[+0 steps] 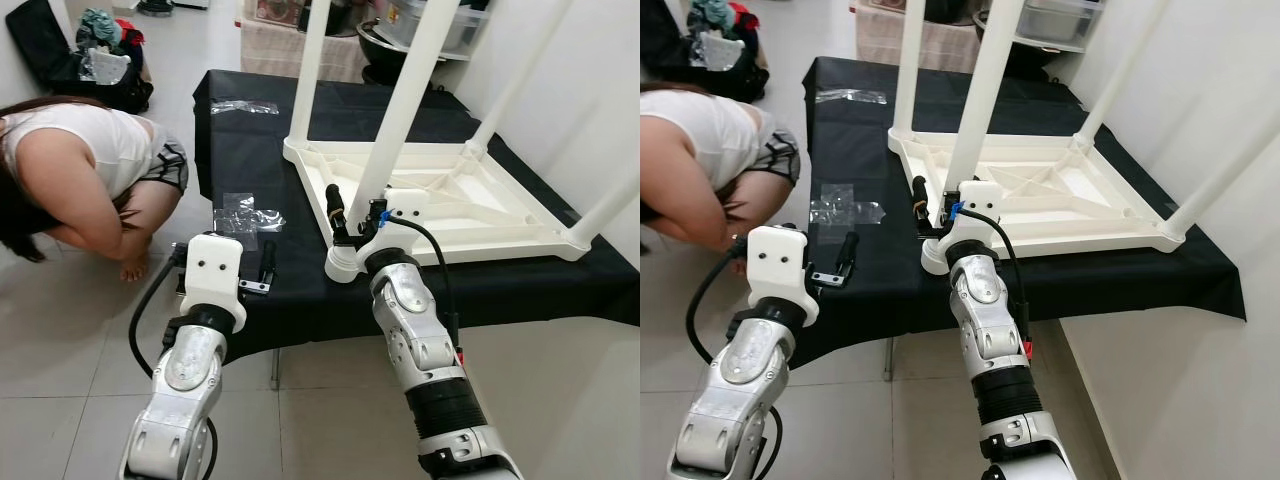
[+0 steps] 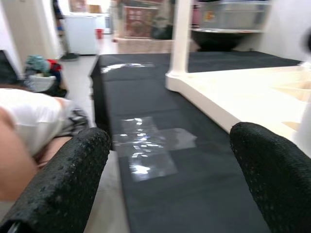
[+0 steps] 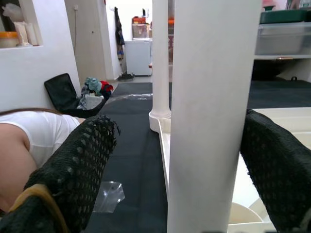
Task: Building children table
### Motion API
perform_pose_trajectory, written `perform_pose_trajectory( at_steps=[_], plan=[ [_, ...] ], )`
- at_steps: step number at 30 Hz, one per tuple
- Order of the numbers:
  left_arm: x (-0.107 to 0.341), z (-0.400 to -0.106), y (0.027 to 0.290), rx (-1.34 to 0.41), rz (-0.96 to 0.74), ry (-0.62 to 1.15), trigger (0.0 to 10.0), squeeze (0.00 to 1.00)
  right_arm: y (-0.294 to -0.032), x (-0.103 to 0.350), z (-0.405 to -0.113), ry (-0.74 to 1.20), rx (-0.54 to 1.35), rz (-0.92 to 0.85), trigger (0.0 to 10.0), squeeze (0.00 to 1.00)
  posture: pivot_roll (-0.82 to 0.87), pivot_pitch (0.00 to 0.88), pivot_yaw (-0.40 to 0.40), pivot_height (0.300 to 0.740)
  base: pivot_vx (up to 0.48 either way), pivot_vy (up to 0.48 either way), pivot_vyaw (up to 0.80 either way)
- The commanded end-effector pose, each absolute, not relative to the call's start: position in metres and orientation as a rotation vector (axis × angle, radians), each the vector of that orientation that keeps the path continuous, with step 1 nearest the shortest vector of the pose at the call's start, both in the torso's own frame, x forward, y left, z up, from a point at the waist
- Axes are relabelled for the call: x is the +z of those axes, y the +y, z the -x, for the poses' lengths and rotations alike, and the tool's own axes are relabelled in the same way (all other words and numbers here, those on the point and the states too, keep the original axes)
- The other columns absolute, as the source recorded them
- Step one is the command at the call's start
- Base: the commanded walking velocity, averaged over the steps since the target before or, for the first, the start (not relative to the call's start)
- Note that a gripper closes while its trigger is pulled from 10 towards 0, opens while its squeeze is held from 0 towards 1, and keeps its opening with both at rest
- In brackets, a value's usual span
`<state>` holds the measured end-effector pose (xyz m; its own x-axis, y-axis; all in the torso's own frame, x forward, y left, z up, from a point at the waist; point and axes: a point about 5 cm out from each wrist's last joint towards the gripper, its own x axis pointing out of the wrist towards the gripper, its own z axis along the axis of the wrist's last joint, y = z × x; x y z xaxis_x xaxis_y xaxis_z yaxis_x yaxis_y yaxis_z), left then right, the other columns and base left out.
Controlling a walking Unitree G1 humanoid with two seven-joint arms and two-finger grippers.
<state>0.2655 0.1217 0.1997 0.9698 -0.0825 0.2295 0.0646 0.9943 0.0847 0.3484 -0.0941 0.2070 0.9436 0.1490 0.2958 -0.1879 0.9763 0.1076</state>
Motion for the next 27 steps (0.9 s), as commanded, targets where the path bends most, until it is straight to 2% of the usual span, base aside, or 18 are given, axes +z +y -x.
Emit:
perform_pose_trajectory(
  at_steps=[1, 7, 9, 12, 13, 16, 17, 19, 20, 22, 23, 27],
  plan=[
    [0.204, -0.264, 0.12, -0.082, -0.08, -0.251, 10.0, 0.0, -0.102, 0.203, -0.346, -0.279, 0.162, -0.124, 10.0, 0.0, 0.14, 0.074, -0.173, 0.74, 0.0, 0.0, 0.0],
    [0.208, -0.266, 0.126, -0.062, -0.088, -0.265, 10.0, 0.0, -0.115, 0.192, -0.335, -0.26, 0.18, -0.136, 10.0, 0.0, 0.14, 0.071, -0.173, 0.74, 0.0, 0.0, 0.0],
    [0.21, -0.268, 0.13, -0.048, -0.096, -0.271, 10.0, 0.0, -0.133, 0.183, -0.322, -0.258, 0.184, -0.138, 10.0, 0.0, 0.14, 0.069, -0.172, 0.74, 0.0, 0.0, 0.0],
    [0.21, -0.268, 0.132, -0.042, -0.099, -0.272, 10.0, 0.0, -0.142, 0.181, -0.318, -0.26, 0.177, -0.134, 10.0, 0.0, 0.14, 0.068, -0.173, 0.74, 0.0, 0.0, 0.0],
    [0.211, -0.269, 0.136, -0.028, -0.102, -0.274, 10.0, 0.0, -0.155, 0.177, -0.313, -0.254, 0.144, -0.115, 10.0, 0.0, 0.13, 0.068, -0.171, 0.74, 0.0, 0.0, 0.0],
    [0.212, -0.269, 0.139, -0.019, -0.104, -0.277, 10.0, 0.0, -0.164, 0.176, -0.311, -0.249, 0.121, -0.101, 10.0, 0.0, 0.13, 0.068, -0.17, 0.74, 0.0, 0.0, 0.0],
    [0.214, -0.269, 0.143, -0.005, -0.109, -0.282, 10.0, 0.0, -0.174, 0.174, -0.309, -0.246, 0.086, -0.079, 10.0, 0.0, 0.13, 0.07, -0.17, 0.74, 0.0, 0.0, 0.0],
    [0.214, -0.269, 0.143, -0.005, -0.109, -0.282, 10.0, 0.0, -0.174, 0.174, -0.309, -0.246, 0.086, -0.079, 10.0, 0.0, 0.13, 0.07, -0.17, 0.74, 0.0, 0.0, 0.0],
    [0.219, -0.271, 0.154, 0.039, -0.122, -0.296, 10.0, 0.0, -0.199, 0.174, -0.31, -0.235, -0.029, -0.05, 10.0, 0.0, 0.13, 0.073, -0.166, 0.74, 0.0, 0.0, 0.0],
    [0.219, -0.271, 0.154, 0.039, -0.122, -0.296, 10.0, 0.0, -0.199, 0.174, -0.31, -0.235, -0.029, -0.05, 10.0, 0.0, 0.13, 0.073, -0.166, 0.74, 0.0, 0.0, 0.0],
    [0.221, -0.272, 0.16, 0.06, -0.134, -0.302, 10.0, 0.0, -0.21, 0.177, -0.313, -0.233, -0.09, -0.056, 10.0, 0.0, 0.13, 0.073, -0.159, 0.74, 0.0, 0.0, -0.5],
    [0.221, -0.274, 0.162, 0.062, -0.137, -0.303, 10.0, 0.0, -0.207, 0.185, -0.316, -0.255, -0.096, -0.059, 10.0, 0.0, 0.13, 0.076, -0.164, 0.74, 0.062, 0.0, 0.0]
  ],
)
